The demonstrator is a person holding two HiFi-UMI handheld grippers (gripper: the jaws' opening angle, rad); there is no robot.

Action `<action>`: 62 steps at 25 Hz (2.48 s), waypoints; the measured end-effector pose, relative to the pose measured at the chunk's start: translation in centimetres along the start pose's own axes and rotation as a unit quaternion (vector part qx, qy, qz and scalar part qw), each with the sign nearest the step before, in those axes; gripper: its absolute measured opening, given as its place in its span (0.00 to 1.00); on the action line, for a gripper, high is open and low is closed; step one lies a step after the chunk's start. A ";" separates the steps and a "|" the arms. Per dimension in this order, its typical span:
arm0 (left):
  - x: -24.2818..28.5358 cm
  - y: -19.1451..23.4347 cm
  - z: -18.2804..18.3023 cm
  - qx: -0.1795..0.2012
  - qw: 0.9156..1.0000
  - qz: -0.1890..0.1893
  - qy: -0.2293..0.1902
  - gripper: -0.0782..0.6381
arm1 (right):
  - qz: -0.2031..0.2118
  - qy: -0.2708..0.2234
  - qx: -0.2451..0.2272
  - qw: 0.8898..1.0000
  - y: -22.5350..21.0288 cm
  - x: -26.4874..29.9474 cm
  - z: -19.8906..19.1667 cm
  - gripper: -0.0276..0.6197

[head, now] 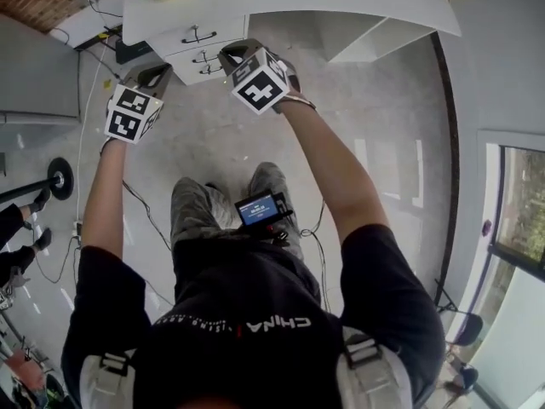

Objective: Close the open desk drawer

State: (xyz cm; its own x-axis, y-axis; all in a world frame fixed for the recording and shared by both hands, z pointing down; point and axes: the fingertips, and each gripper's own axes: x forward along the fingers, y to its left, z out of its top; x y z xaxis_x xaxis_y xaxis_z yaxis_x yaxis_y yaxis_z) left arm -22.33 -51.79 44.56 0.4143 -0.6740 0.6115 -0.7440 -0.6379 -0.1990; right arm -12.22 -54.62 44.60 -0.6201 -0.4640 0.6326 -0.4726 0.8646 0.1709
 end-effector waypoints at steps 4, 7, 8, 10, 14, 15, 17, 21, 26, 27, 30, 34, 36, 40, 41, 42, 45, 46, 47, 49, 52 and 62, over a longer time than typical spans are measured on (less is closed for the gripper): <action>-7.4 -1.0 7.4 -0.024 1.000 0.000 -0.006 0.13 | 0.008 0.005 -0.012 1.000 0.4 -7.7 6.3 0.07; -11.8 -1.6 11.4 -0.048 0.999 0.011 -0.018 0.13 | 0.010 -0.001 -0.006 1.000 0.9 -12.2 9.7 0.07; -12.7 -1.7 12.3 -0.059 0.998 0.016 -0.025 0.13 | 0.009 -0.004 -0.002 1.000 1.0 -13.3 10.3 0.07; -13.7 -2.2 13.1 -0.075 0.996 0.024 -0.034 0.13 | 0.006 -0.010 0.007 1.000 1.4 -14.6 10.8 0.07; -14.2 -3.4 12.7 -0.072 0.997 0.027 -0.032 0.13 | 0.005 -0.013 0.025 1.000 2.6 -15.5 10.0 0.07; -14.3 -3.8 12.8 -0.072 0.997 0.026 -0.032 0.13 | 0.003 -0.014 0.026 1.000 2.5 -15.8 9.8 0.07; -14.3 -4.4 13.2 -0.073 0.996 0.025 -0.032 0.13 | -0.002 -0.018 0.033 0.999 2.0 -16.6 9.5 0.07; -14.5 -5.9 13.6 -0.070 0.997 0.024 -0.029 0.13 | -0.004 -0.024 0.030 0.999 1.8 -18.1 9.1 0.07; -14.8 -7.7 13.7 -0.072 0.997 0.030 -0.021 0.13 | 0.000 -0.023 0.028 0.999 2.1 -19.6 7.6 0.07; -14.7 -7.8 13.6 -0.072 0.997 0.033 -0.019 0.13 | 0.002 -0.024 0.027 0.999 2.0 -19.6 7.3 0.07; -14.4 -8.5 13.2 -0.070 0.997 0.042 -0.007 0.13 | 0.009 -0.028 0.020 0.999 1.9 -19.6 6.6 0.07; -14.9 -10.8 12.0 -0.074 0.996 0.052 0.008 0.13 | 0.028 -0.021 0.017 0.999 3.3 -20.1 4.7 0.07; -15.3 -11.8 11.1 -0.075 0.996 0.056 0.014 0.13 | 0.034 -0.019 0.013 0.999 4.2 -20.2 3.9 0.07; -16.6 -13.5 9.5 -0.071 0.996 0.056 0.022 0.13 | 0.034 -0.021 0.018 0.999 6.2 -21.4 3.0 0.07; -17.1 -13.7 9.4 -0.071 0.996 0.057 0.021 0.13 | 0.031 -0.022 0.023 0.999 6.6 -21.9 2.9 0.07; -17.7 -14.0 9.4 -0.071 0.996 0.058 0.018 0.13 | 0.028 -0.023 0.027 0.999 7.0 -22.4 2.8 0.07; -19.8 -15.1 9.5 -0.069 0.996 0.063 0.002 0.13 | 0.015 -0.023 0.032 0.999 8.3 -24.3 2.7 0.07; -20.6 -15.7 9.5 -0.067 0.996 0.064 -0.003 0.13 | 0.011 -0.024 0.031 0.999 8.9 -25.0 2.7 0.07; -21.5 -16.3 9.4 -0.065 0.996 0.065 -0.009 0.13 | 0.007 -0.024 0.030 0.999 9.6 -25.7 2.8 0.07; -23.6 -17.7 8.8 -0.064 0.996 0.067 -0.018 0.13 | 0.000 -0.022 0.027 0.999 11.5 -26.9 2.8 0.07; -27.0 -20.2 7.5 -0.060 0.996 0.066 -0.028 0.13 | -0.006 -0.020 0.026 0.999 15.3 -28.7 2.7 0.07; -37.1 -30.1 2.0 -0.055 0.995 0.064 -0.051 0.13 | -0.024 -0.025 0.004 0.999 29.3 -36.1 0.3 0.07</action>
State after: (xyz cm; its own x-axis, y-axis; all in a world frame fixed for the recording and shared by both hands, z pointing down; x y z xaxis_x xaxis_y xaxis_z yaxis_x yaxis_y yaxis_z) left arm -14.30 -8.29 26.32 0.3599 -0.7853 0.5037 -0.8445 -0.5037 -0.1820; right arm -3.86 -12.56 26.52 -0.6268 -0.5137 0.5858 -0.5076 0.8396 0.1932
